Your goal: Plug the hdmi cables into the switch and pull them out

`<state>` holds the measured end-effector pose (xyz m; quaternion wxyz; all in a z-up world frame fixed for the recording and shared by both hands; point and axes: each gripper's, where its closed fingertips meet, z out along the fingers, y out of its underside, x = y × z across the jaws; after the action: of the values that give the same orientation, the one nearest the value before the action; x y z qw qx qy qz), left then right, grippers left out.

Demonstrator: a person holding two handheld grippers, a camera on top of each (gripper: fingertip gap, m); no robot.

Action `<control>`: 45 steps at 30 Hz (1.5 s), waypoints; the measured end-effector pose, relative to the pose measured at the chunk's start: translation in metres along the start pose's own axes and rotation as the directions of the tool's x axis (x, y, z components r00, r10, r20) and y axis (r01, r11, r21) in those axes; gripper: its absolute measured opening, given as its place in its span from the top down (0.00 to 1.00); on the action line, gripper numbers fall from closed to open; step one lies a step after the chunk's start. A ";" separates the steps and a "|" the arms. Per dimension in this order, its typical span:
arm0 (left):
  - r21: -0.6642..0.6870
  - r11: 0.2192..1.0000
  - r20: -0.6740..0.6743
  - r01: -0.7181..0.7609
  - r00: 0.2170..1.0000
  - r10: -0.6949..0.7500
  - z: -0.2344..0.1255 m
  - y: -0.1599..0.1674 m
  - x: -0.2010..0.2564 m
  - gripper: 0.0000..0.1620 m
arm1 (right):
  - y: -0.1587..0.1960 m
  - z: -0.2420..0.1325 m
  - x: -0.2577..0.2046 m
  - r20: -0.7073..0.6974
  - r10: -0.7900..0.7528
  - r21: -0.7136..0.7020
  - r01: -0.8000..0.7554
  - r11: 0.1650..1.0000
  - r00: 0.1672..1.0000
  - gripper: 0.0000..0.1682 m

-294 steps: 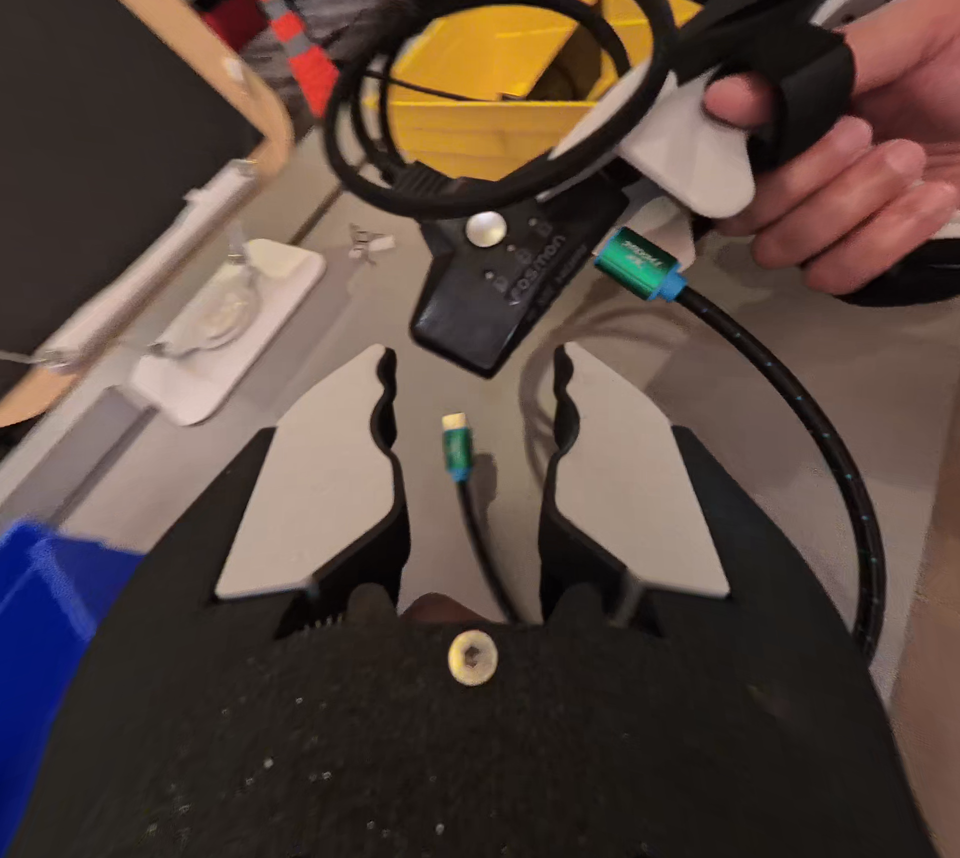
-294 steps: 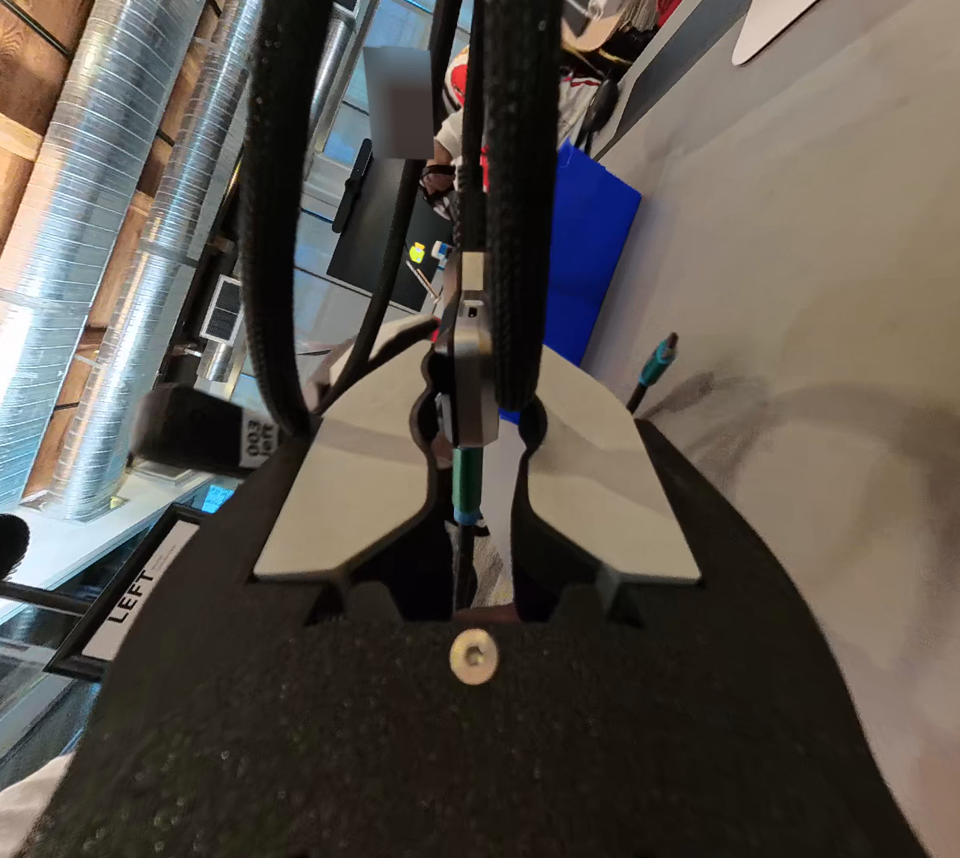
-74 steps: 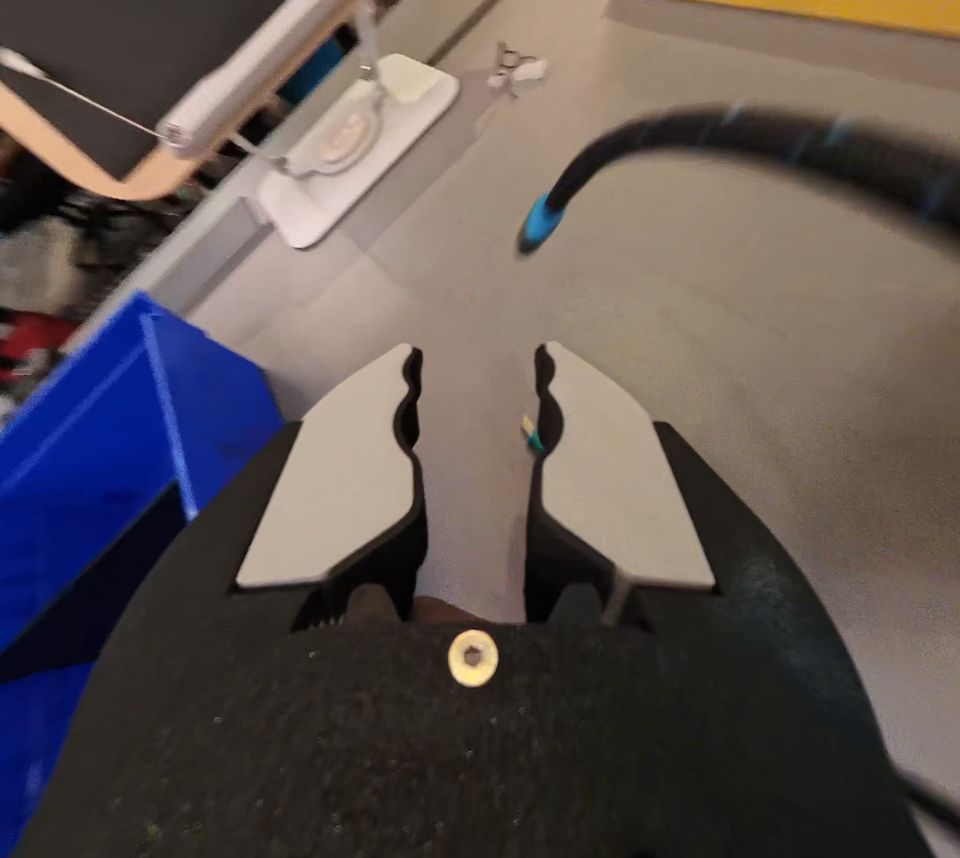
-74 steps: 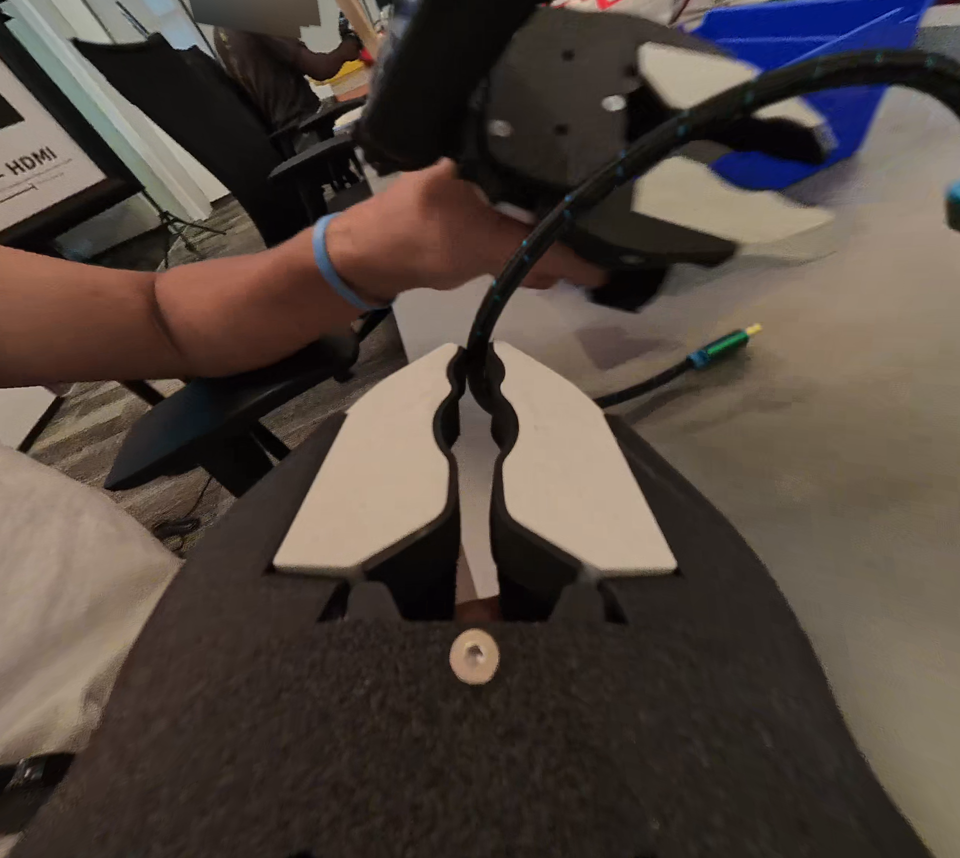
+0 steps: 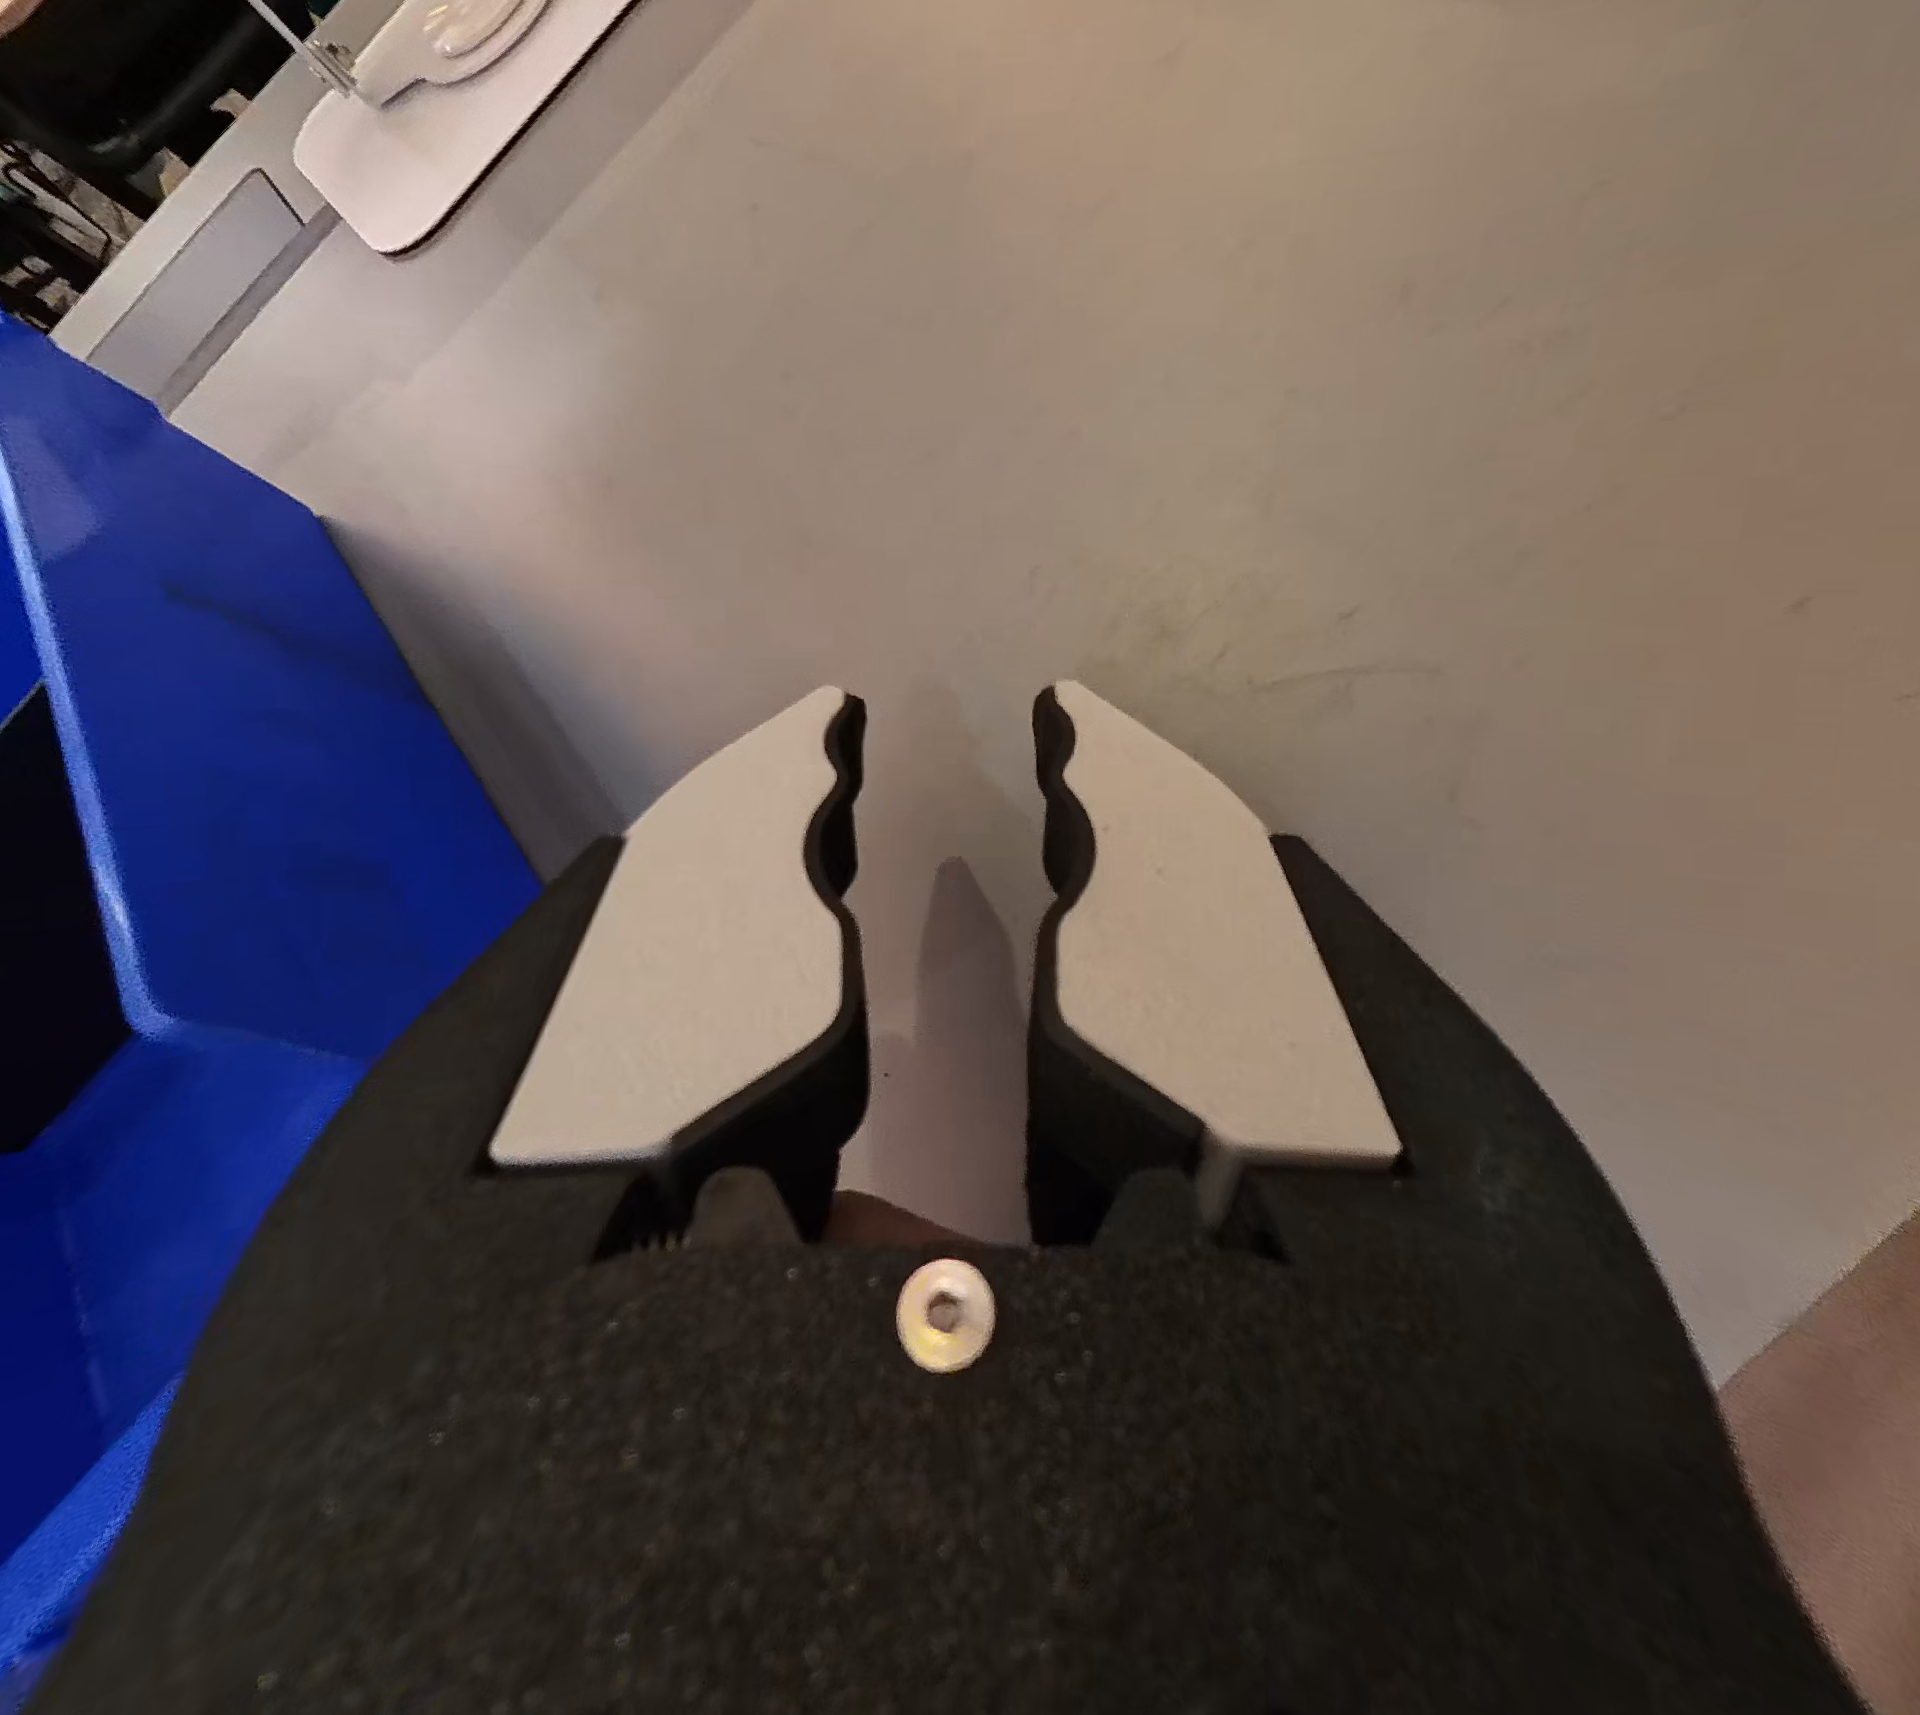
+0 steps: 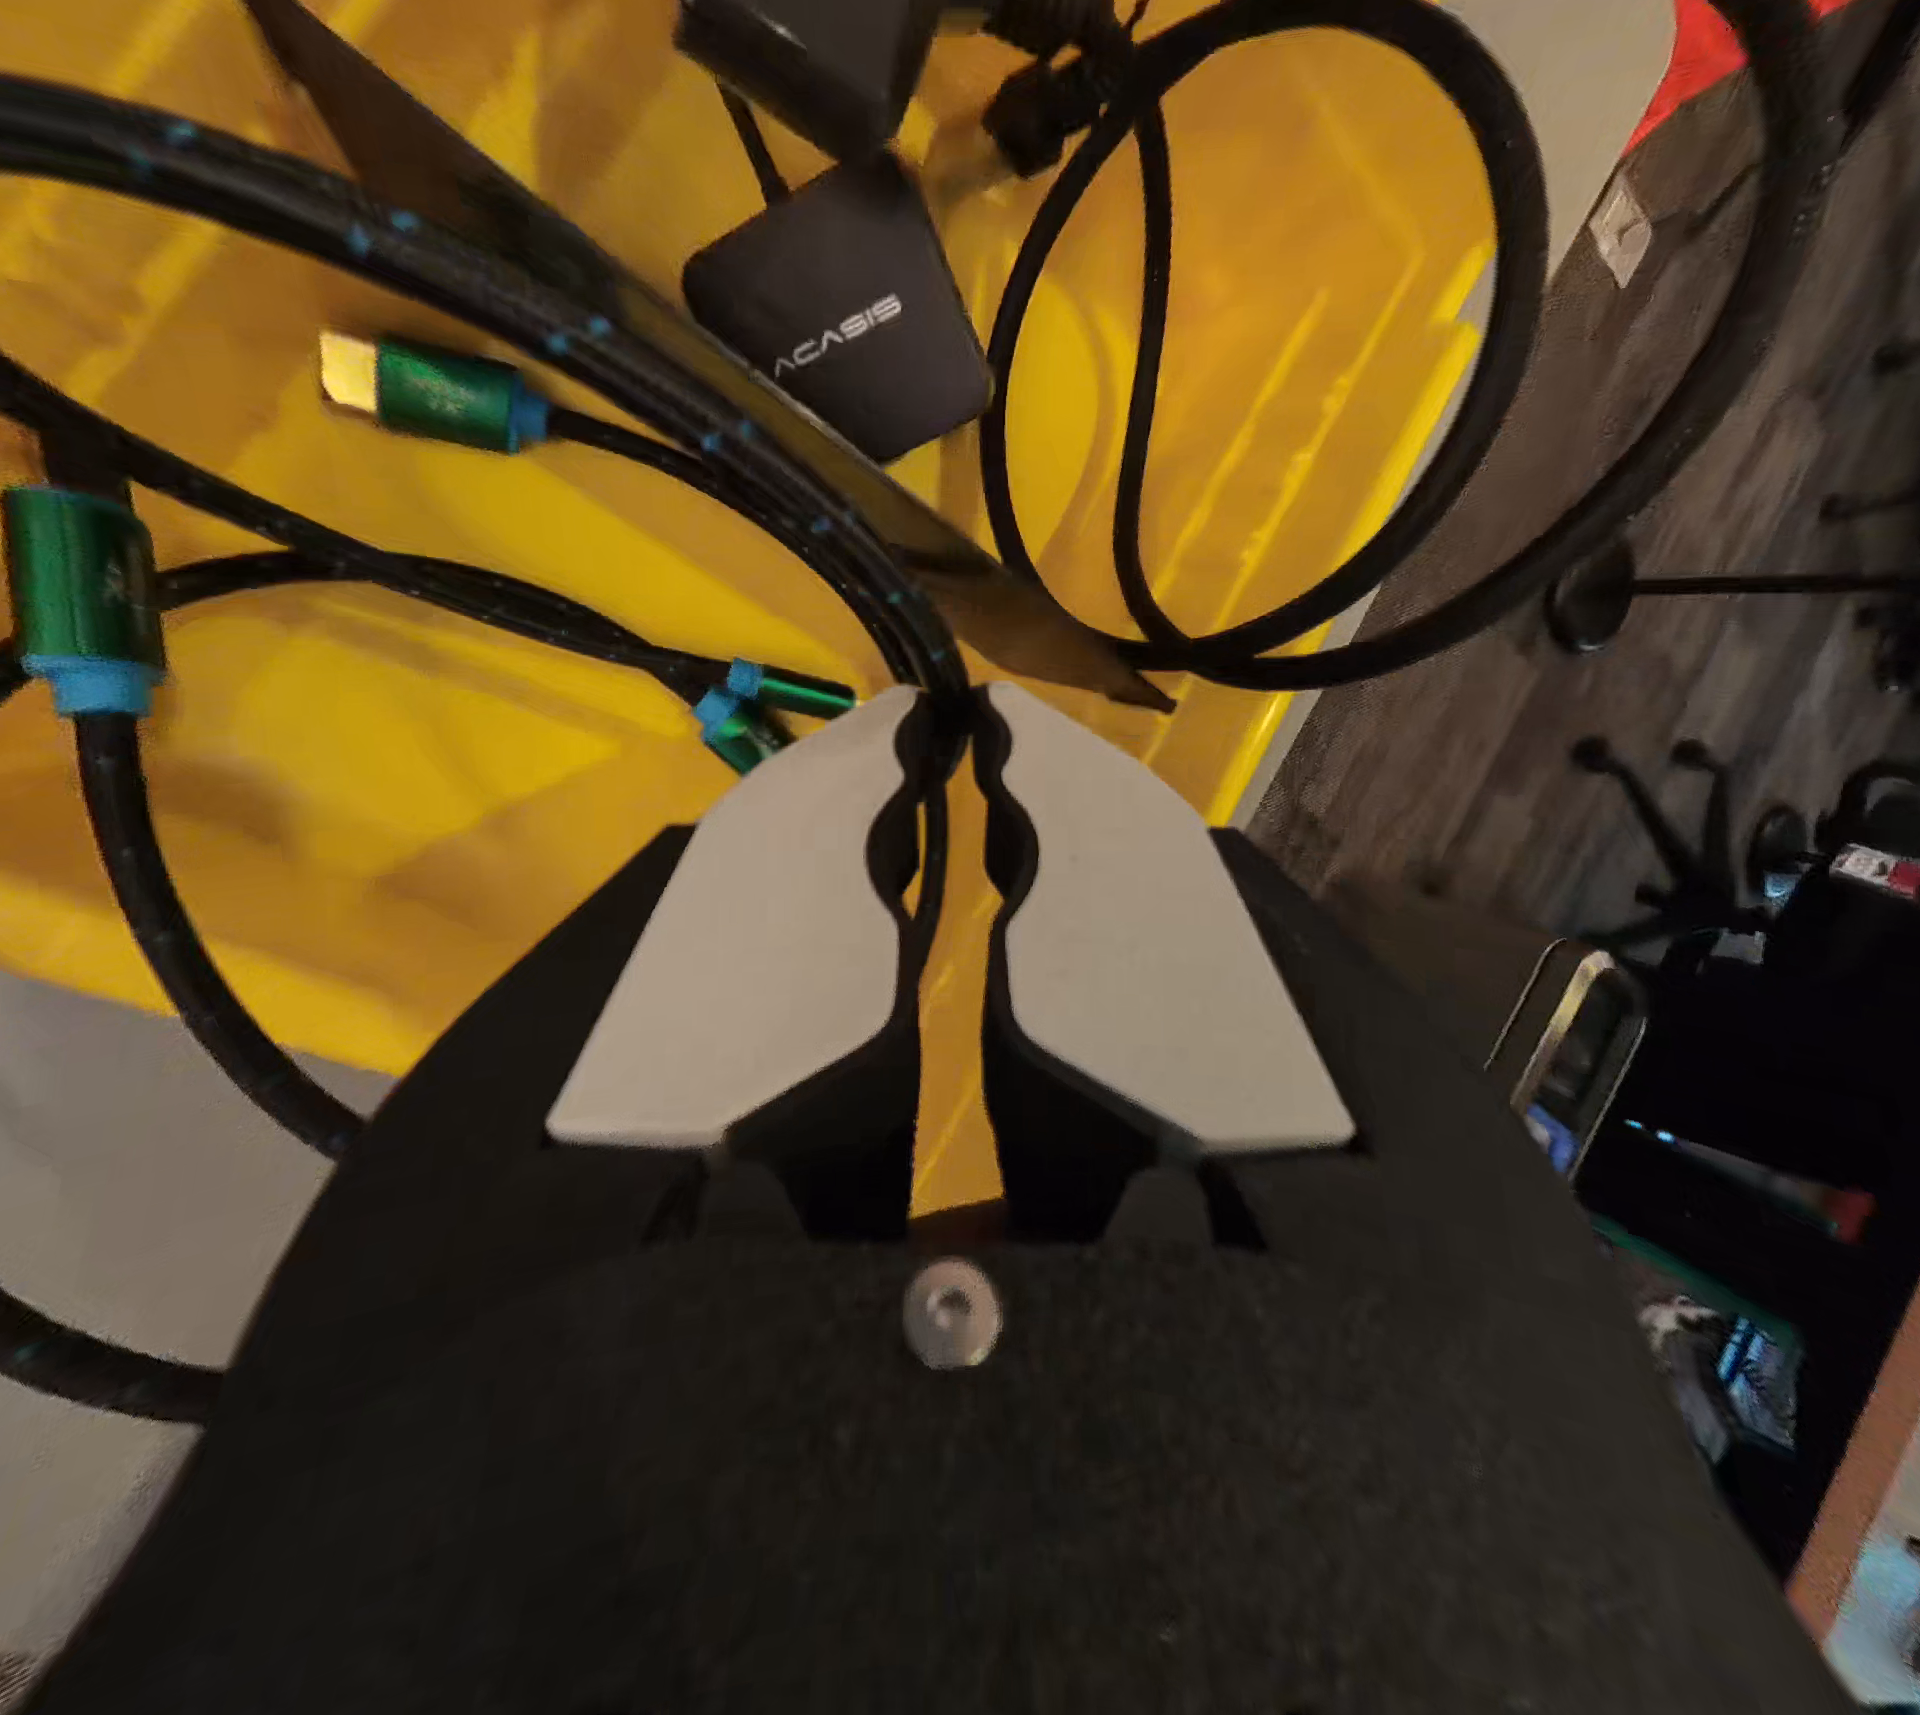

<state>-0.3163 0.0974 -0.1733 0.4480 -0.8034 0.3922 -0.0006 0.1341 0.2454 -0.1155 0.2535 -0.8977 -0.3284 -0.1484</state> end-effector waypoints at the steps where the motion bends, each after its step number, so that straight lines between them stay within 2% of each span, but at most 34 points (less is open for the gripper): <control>1: -0.001 1.000 -0.009 0.006 1.000 -0.006 0.001 0.000 0.001 0.80 | -0.001 0.001 -0.001 0.011 0.013 -0.005 -0.013 1.000 1.000 0.96; 4: -0.011 1.000 -0.013 0.004 1.000 -0.004 0.005 0.000 0.002 0.80 | -0.007 0.013 0.007 0.000 0.042 -0.045 -0.042 0.998 0.999 0.96; 7: -0.012 0.999 0.001 0.032 1.000 -0.032 0.000 0.000 -0.001 0.80 | -0.005 0.019 0.015 -0.039 0.055 -0.074 -0.058 0.996 0.998 0.78; 9: 0.013 0.996 0.018 0.092 0.996 -0.093 -0.009 0.000 -0.009 0.80 | -0.006 0.007 0.014 -0.062 0.102 -0.008 -0.102 0.995 0.993 0.78; 12: 0.072 0.964 0.008 0.257 0.966 -0.258 -0.034 0.006 -0.019 0.80 | 0.003 -0.030 0.007 -0.125 0.192 0.152 -0.173 0.973 0.973 0.78; 14: 0.128 0.923 0.008 0.364 0.930 -0.368 -0.055 0.015 -0.028 0.80 | 0.010 -0.061 -0.018 -0.089 0.304 0.330 -0.260 0.908 0.948 0.78; 17: 0.247 0.848 0.056 0.469 0.867 -0.496 -0.091 0.030 -0.054 0.80 | 0.026 -0.098 -0.085 0.096 0.452 0.575 -0.420 0.702 0.887 0.79; 19: 0.314 0.797 0.098 0.516 0.817 -0.568 -0.113 0.044 -0.072 0.80 | 0.044 -0.109 -0.127 0.192 0.506 0.650 -0.495 0.577 0.841 0.79; 22: 0.358 0.750 0.162 0.556 0.755 -0.636 -0.130 0.069 -0.091 0.78 | 0.061 -0.110 -0.170 0.244 0.556 0.656 -0.557 0.509 0.795 0.79; 23: 0.377 0.728 0.171 0.572 0.729 -0.662 -0.134 0.073 -0.097 0.76 | 0.063 -0.106 -0.182 0.256 0.550 0.649 -0.563 0.511 0.795 0.78; 24: 0.367 0.729 0.131 0.578 0.744 -0.656 -0.137 0.073 -0.095 0.79 | 0.061 -0.105 -0.186 0.244 0.539 0.655 -0.547 0.521 0.806 0.75; 25: 0.363 0.734 0.087 0.574 0.763 -0.640 -0.138 0.069 -0.093 0.88 | 0.059 -0.107 -0.186 0.214 0.517 0.671 -0.510 0.538 0.828 0.75; 26: 0.368 0.754 0.088 0.544 0.787 -0.611 -0.137 0.067 -0.092 0.88 | 0.056 -0.111 -0.183 0.182 0.507 0.701 -0.473 0.534 0.842 0.75; 28: 0.331 0.836 0.175 0.439 0.842 -0.511 -0.131 0.069 -0.092 0.85 | 0.056 -0.115 -0.177 0.124 0.519 0.743 -0.425 0.517 0.846 0.78; 30: 0.338 0.887 0.262 0.314 0.874 -0.409 -0.130 0.066 -0.092 0.83 | 0.057 -0.110 -0.180 0.140 0.515 0.724 -0.443 0.530 0.846 0.78; 33: 0.362 0.909 0.395 0.208 0.849 -0.352 -0.138 0.065 -0.104 0.84 | 0.060 -0.114 -0.172 0.122 0.530 0.726 -0.440 0.529 0.839 0.77; 36: 0.400 0.883 0.401 0.248 0.818 -0.411 -0.149 0.063 -0.111 0.83 | 0.064 -0.121 -0.166 0.115 0.546 0.741 -0.438 0.509 0.830 0.78; 39: 0.430 0.837 0.352 0.339 0.791 -0.501 -0.155 0.067 -0.114 0.84 | 0.067 -0.122 -0.165 0.128 0.559 0.746 -0.451 0.490 0.819 0.79; 42: 0.394 0.792 0.271 0.467 0.764 -0.586 -0.149 0.078 -0.109 0.85 | 0.070 -0.121 -0.162 0.105 0.567 0.744 -0.443 0.501 0.817 0.79; 45: 0.298 0.814 0.314 0.500 0.754 -0.578 -0.139 0.095 -0.108 0.85 | 0.074 -0.121 -0.159 0.099 0.570 0.740 -0.443 0.506 0.816 0.79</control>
<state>-0.5003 0.0379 -0.1209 0.5738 -0.8178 0.0437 -0.0088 0.0534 0.0482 -0.1113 0.6488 -0.7585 -0.0603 0.0072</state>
